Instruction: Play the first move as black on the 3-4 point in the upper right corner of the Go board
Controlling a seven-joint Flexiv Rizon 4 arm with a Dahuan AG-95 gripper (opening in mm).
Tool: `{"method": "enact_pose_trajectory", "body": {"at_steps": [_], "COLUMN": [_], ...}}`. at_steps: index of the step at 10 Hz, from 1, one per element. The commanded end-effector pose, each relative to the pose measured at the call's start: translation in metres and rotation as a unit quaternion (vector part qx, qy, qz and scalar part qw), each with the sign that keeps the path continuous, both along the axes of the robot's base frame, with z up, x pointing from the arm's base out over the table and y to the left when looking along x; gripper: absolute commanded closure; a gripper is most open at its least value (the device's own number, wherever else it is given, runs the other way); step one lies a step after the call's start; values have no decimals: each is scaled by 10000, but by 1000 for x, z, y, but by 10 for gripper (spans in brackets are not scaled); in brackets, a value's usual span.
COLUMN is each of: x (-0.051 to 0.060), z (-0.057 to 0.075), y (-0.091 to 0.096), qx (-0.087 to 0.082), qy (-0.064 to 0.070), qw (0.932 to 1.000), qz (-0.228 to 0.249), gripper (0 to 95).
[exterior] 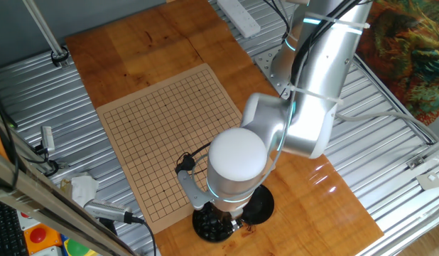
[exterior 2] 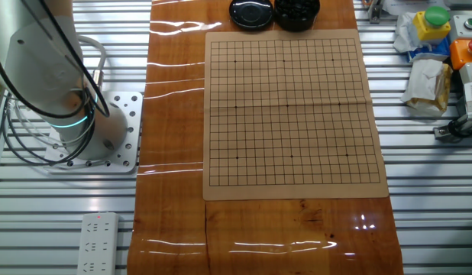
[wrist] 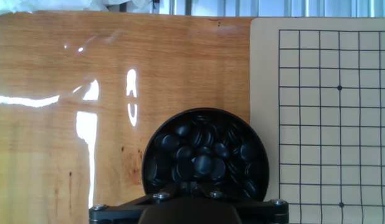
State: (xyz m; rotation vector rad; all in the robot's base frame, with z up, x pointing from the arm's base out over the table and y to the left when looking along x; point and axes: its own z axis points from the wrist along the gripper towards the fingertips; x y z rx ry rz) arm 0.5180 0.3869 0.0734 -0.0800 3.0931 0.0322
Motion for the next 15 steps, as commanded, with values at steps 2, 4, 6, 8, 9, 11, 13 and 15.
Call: {"method": "enact_pose_trajectory", "body": {"at_steps": [2, 4, 6, 8, 9, 11, 13, 15], "x": [1, 2, 3, 3, 3, 3, 3, 3], "z": [-2, -8, -16, -18, -19, -20, -20, -20], "y": [0, 0, 0, 4, 8, 12, 12, 12], "qx": [-1, 19, 16, 25, 32, 32, 7, 0], "qy": [-14, -47, -42, -81, -100, -126, -122, -124], "qw": [10000, 9999, 9999, 9999, 9999, 9999, 9999, 9999], "qz": [-6, -122, -121, -107, -119, -110, -65, -46], "gripper": [950, 950, 950, 950, 950, 950, 950, 950]}}
